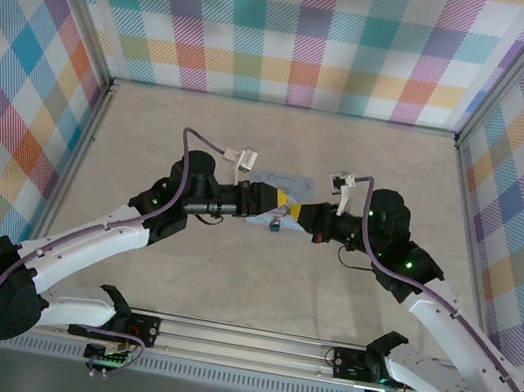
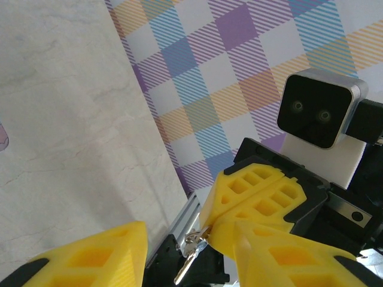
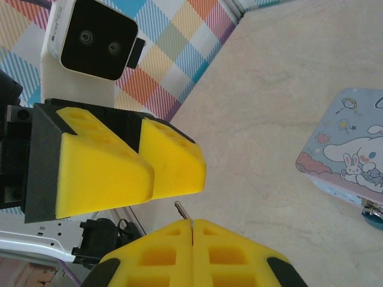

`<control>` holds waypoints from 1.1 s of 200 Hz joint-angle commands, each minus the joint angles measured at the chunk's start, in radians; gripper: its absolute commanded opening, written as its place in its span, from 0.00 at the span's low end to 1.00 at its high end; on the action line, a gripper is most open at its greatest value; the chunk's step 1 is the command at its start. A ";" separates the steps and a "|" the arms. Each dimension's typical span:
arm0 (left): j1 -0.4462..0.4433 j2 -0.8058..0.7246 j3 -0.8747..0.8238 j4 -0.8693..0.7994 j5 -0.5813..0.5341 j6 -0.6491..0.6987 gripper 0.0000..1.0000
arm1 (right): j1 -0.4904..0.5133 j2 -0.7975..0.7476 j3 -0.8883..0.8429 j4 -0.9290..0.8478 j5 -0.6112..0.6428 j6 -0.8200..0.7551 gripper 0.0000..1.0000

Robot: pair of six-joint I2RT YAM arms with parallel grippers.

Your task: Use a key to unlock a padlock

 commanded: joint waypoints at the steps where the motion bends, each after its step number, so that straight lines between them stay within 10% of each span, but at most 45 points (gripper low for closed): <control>1: -0.009 0.000 0.005 0.036 0.016 -0.003 0.41 | 0.013 0.010 0.034 0.037 -0.011 -0.017 0.04; 192: -0.013 0.014 -0.009 0.029 0.006 0.013 0.19 | 0.036 0.007 0.026 0.071 -0.006 -0.013 0.03; 220: -0.012 0.011 -0.020 0.032 -0.004 0.011 0.32 | 0.036 0.007 0.019 0.085 -0.006 -0.002 0.02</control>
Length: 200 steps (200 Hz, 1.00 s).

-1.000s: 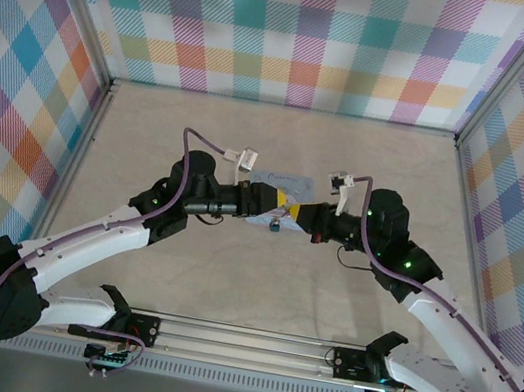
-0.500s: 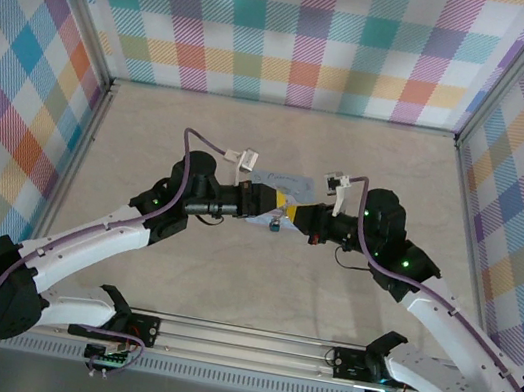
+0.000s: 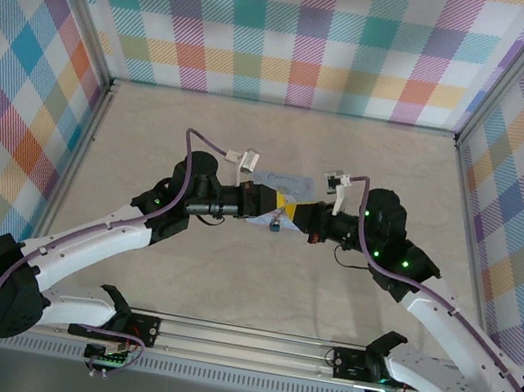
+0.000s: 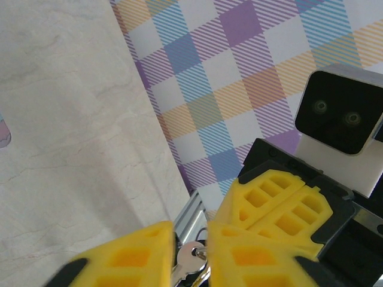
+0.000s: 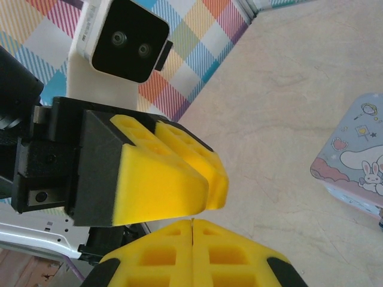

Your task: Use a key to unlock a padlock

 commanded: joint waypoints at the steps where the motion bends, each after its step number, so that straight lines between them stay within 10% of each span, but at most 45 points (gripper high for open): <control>1: -0.007 -0.004 -0.019 0.033 -0.004 0.006 0.32 | 0.006 -0.007 0.015 0.047 -0.006 0.001 0.02; 106: -0.009 -0.055 -0.094 0.193 0.051 -0.028 0.38 | 0.005 -0.036 -0.006 0.103 0.029 0.051 0.02; 200: -0.025 -0.060 -0.091 0.218 0.063 -0.019 0.22 | 0.005 -0.025 -0.021 0.142 0.024 0.078 0.03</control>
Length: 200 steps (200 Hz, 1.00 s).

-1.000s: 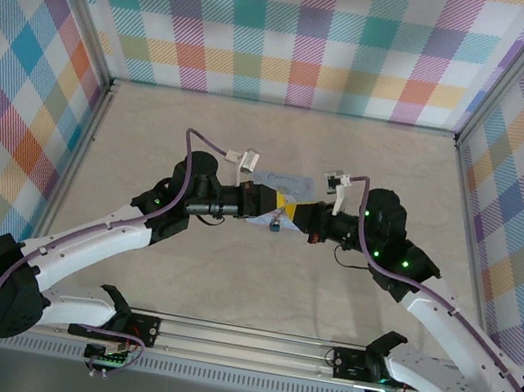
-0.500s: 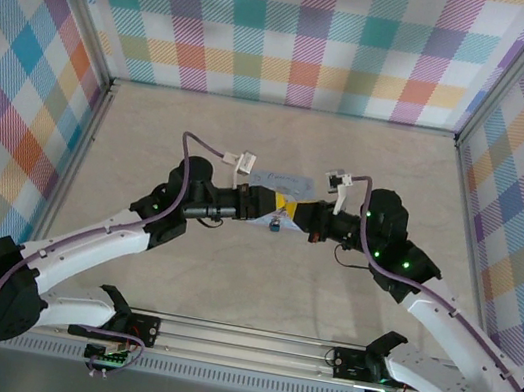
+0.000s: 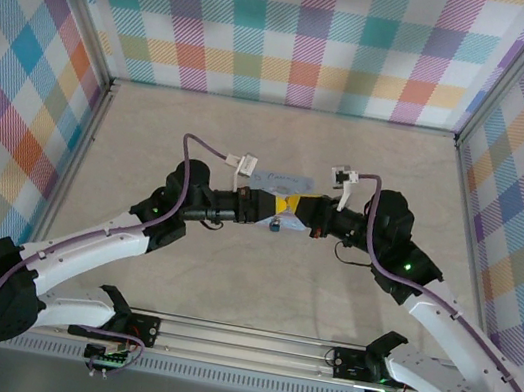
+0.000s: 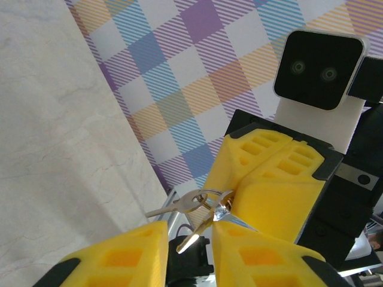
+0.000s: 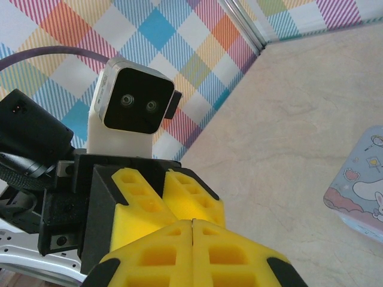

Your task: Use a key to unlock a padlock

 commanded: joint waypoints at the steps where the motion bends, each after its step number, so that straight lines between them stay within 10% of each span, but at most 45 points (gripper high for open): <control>1: -0.007 -0.026 -0.005 0.037 0.012 0.011 0.22 | 0.006 -0.004 -0.015 0.046 -0.003 0.014 0.03; 70: -0.005 -0.065 0.002 -0.050 -0.032 0.060 0.00 | 0.004 -0.017 -0.023 0.020 0.012 0.003 0.09; 102: -0.005 -0.074 0.067 -0.242 -0.050 0.144 0.00 | 0.003 -0.058 -0.041 -0.052 0.083 -0.019 0.48; 126: 0.006 -0.044 0.140 -0.428 -0.024 0.223 0.00 | 0.001 -0.100 -0.040 -0.133 0.117 -0.063 0.60; 173: 0.012 0.067 0.282 -0.689 0.114 0.364 0.00 | -0.014 -0.103 -0.028 -0.202 0.145 -0.095 0.58; 200: 0.013 0.094 0.329 -0.738 0.163 0.420 0.00 | -0.099 -0.028 0.008 -0.186 -0.073 -0.064 0.52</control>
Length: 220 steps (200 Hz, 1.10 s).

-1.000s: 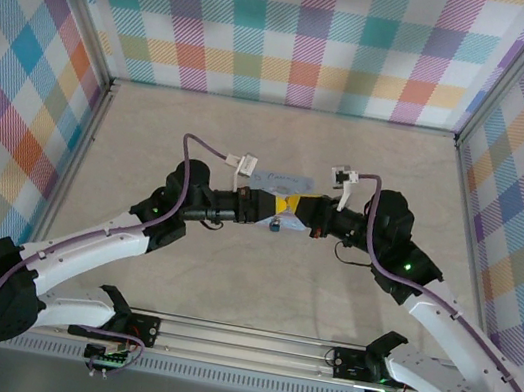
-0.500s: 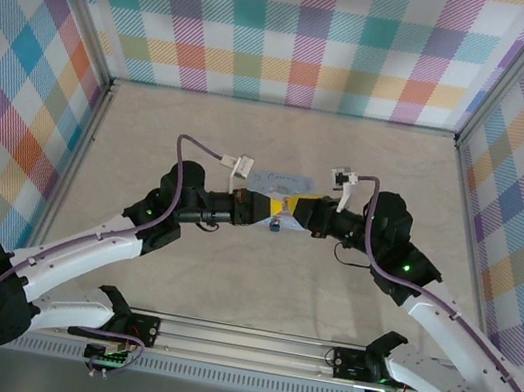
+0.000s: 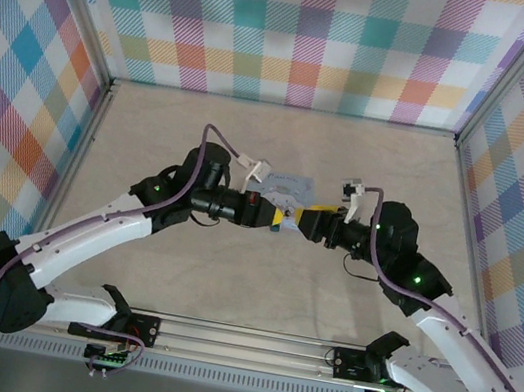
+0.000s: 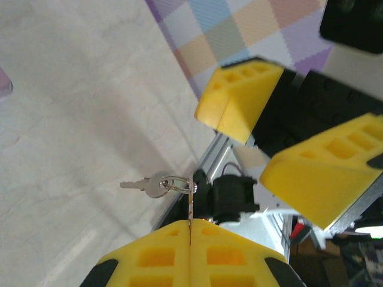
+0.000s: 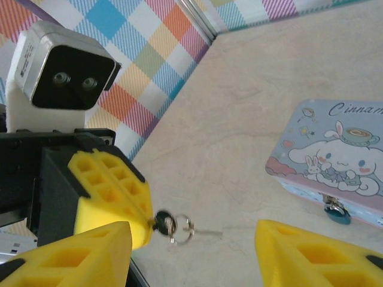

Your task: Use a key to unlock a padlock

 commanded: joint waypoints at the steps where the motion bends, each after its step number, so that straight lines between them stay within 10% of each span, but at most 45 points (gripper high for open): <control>1: 0.010 0.014 0.054 -0.122 0.086 0.099 0.00 | -0.069 0.058 0.041 0.001 -0.179 0.003 0.51; 73: 0.014 0.026 0.097 -0.157 0.141 0.160 0.00 | -0.178 0.161 0.000 0.252 -0.604 0.122 0.46; 220: 0.023 0.024 0.086 -0.110 0.157 0.139 0.00 | -0.137 0.181 -0.012 0.204 -0.671 0.064 0.41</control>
